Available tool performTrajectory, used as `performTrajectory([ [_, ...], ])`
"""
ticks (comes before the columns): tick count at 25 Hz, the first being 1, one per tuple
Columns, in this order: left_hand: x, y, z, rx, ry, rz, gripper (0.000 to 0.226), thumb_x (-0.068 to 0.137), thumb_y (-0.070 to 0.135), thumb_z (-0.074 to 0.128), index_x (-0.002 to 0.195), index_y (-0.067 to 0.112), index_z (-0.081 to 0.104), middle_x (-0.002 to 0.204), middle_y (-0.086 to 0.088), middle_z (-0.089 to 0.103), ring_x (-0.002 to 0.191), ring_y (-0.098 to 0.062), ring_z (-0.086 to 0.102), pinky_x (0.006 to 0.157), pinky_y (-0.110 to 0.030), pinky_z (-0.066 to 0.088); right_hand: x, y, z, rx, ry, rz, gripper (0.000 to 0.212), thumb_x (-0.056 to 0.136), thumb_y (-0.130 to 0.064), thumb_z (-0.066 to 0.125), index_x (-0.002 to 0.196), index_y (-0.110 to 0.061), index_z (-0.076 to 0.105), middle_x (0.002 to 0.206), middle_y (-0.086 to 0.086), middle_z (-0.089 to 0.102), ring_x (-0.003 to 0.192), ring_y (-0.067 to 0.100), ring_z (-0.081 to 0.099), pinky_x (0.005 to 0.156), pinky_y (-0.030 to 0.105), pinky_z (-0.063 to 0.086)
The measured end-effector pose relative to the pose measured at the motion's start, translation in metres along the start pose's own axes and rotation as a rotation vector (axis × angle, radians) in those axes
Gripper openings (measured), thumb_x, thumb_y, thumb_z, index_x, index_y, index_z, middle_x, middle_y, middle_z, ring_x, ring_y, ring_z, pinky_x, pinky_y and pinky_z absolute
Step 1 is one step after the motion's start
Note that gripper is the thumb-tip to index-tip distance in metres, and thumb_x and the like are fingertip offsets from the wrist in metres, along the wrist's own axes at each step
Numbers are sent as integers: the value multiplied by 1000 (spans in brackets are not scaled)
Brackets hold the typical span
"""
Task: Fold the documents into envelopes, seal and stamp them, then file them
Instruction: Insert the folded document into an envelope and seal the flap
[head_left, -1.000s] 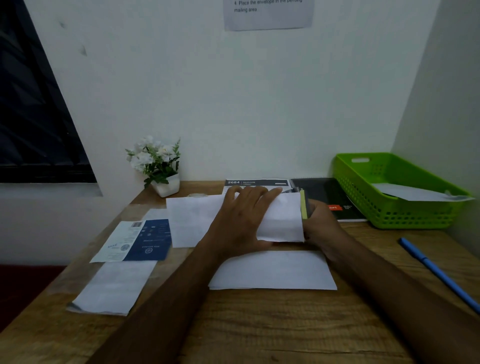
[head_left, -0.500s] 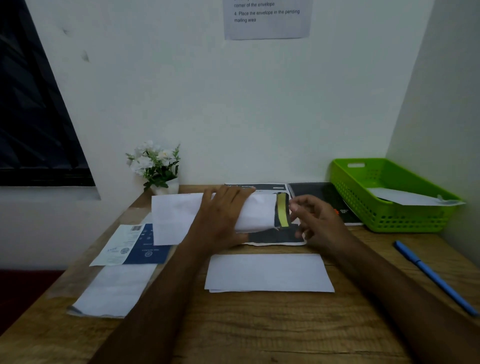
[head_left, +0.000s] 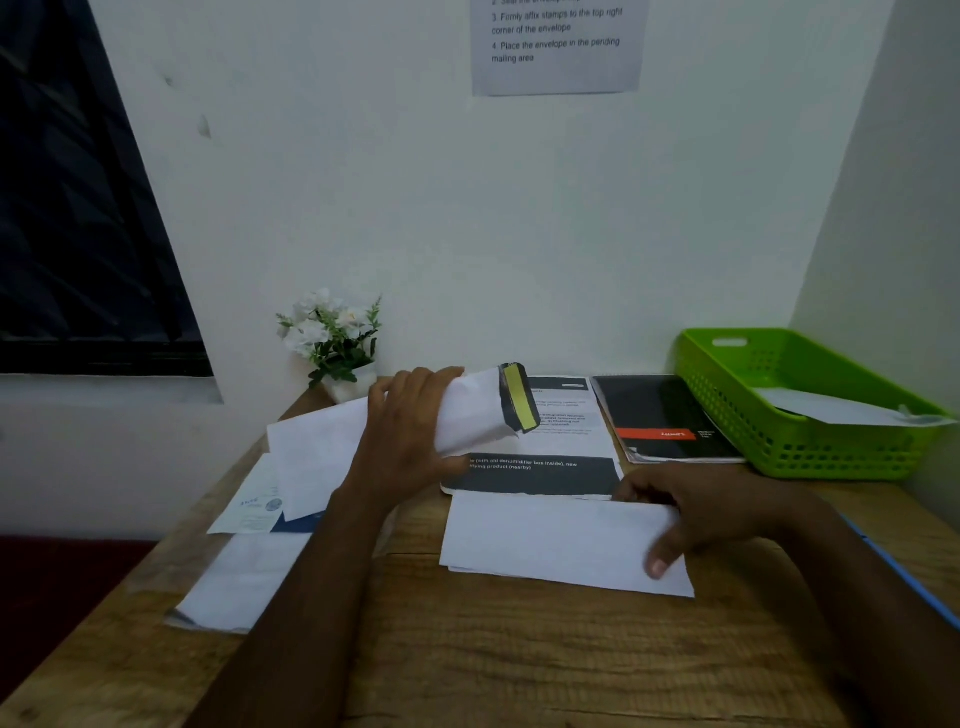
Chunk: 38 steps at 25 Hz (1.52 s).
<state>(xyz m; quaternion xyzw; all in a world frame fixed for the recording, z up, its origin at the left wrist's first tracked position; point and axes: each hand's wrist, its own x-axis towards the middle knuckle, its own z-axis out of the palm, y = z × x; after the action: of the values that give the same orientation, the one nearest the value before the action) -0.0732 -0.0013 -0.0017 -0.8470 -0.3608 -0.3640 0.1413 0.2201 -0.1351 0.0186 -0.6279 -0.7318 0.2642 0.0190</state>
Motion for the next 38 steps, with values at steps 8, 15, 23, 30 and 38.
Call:
performTrajectory([
  [8, -2, -9, -8, -42, 36, -84, 82, 58, 53, 65, 129, 18, 45, 114, -5, 55, 105, -24, 48, 89, -39, 30, -10, 8, -13, 880, 772, -149, 16, 84, 1, 63, 96, -10, 63, 84, 3, 72, 64, 8, 69, 55, 19, 56],
  [15, -3, -5, -7, -34, 33, -70, 82, 57, 52, 61, 129, 18, 44, 111, -4, 53, 102, -22, 46, 86, -36, 28, -5, 12, -13, 1102, 1012, -107, 31, 87, -8, 62, 117, -9, 55, 98, 7, 66, 61, 17, 71, 51, 22, 57],
  [23, -4, -2, -3, -1, -18, -58, 93, 55, 52, 66, 137, 20, 36, 118, -2, 49, 109, -21, 43, 94, -39, 27, -4, 6, -7, 1025, 924, -149, 30, 86, -1, 62, 115, -7, 59, 94, 10, 69, 59, 23, 71, 50, 24, 57],
  [30, -5, 0, 1, 11, -44, -71, 100, 54, 52, 69, 140, 19, 30, 123, -3, 46, 114, -22, 40, 98, -40, 22, -9, 11, -10, 966, 896, -171, 28, 85, -1, 63, 110, -12, 61, 93, 1, 70, 66, 19, 70, 51, 25, 58],
  [38, -5, 13, 0, -8, -131, 27, 100, 57, 53, 68, 143, 20, 27, 129, -1, 43, 119, -17, 35, 101, -37, 17, -3, 8, -5, 917, 813, -202, 21, 86, 0, 61, 103, -12, 63, 86, 1, 73, 53, 16, 65, 50, 23, 56],
])
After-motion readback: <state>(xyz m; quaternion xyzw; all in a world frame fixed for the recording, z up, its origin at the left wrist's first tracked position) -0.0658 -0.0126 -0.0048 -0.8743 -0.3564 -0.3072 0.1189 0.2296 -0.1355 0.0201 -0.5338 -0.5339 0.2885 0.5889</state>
